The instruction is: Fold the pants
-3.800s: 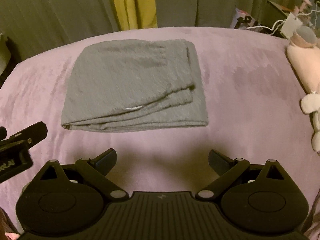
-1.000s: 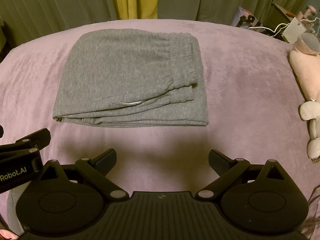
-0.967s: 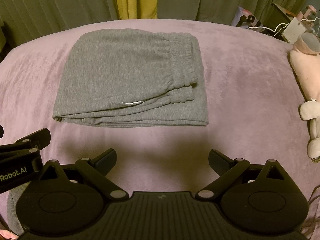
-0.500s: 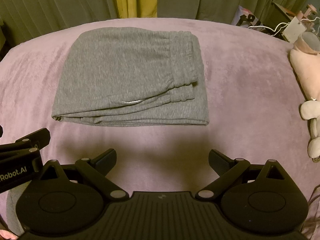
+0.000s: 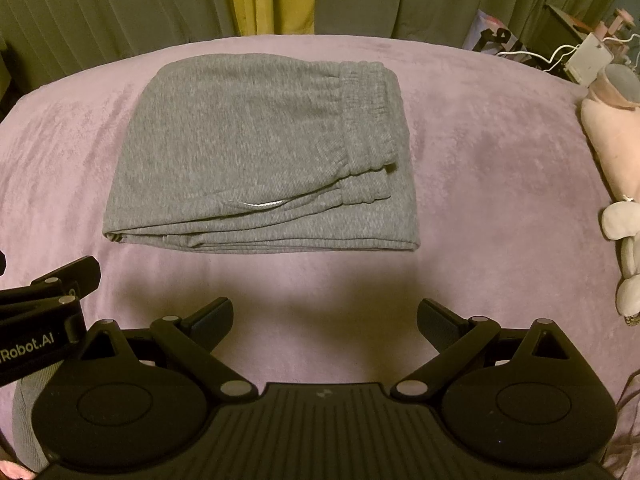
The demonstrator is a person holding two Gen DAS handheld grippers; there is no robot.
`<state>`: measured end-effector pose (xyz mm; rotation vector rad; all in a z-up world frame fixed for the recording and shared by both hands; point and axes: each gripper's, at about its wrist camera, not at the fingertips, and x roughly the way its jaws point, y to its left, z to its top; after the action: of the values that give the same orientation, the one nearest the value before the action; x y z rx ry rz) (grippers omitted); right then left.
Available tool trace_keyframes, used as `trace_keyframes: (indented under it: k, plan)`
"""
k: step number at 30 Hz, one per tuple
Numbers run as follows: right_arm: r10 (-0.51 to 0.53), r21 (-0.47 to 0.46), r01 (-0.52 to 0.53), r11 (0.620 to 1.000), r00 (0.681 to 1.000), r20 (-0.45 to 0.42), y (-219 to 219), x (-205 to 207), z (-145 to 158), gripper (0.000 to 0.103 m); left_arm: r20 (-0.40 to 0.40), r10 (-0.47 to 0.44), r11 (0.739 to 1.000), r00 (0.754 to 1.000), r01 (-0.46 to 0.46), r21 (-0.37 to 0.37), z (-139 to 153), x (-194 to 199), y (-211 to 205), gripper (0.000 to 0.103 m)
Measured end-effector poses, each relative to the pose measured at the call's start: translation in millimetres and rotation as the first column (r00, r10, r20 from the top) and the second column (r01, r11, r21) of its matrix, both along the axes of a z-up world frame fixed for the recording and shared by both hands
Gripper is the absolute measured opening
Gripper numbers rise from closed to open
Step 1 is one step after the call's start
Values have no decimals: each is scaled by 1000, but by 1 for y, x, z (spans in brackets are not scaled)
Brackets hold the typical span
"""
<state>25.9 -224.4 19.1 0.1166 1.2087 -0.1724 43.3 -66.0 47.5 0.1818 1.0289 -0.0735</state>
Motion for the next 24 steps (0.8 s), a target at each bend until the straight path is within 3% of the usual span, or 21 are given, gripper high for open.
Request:
trace_keyframes:
  k: [24]
  plan:
    - [2,-14,-1,1000,1000,12,3,0,0,99,3,4,1000,1000,-4,-1,1,1,1,102]
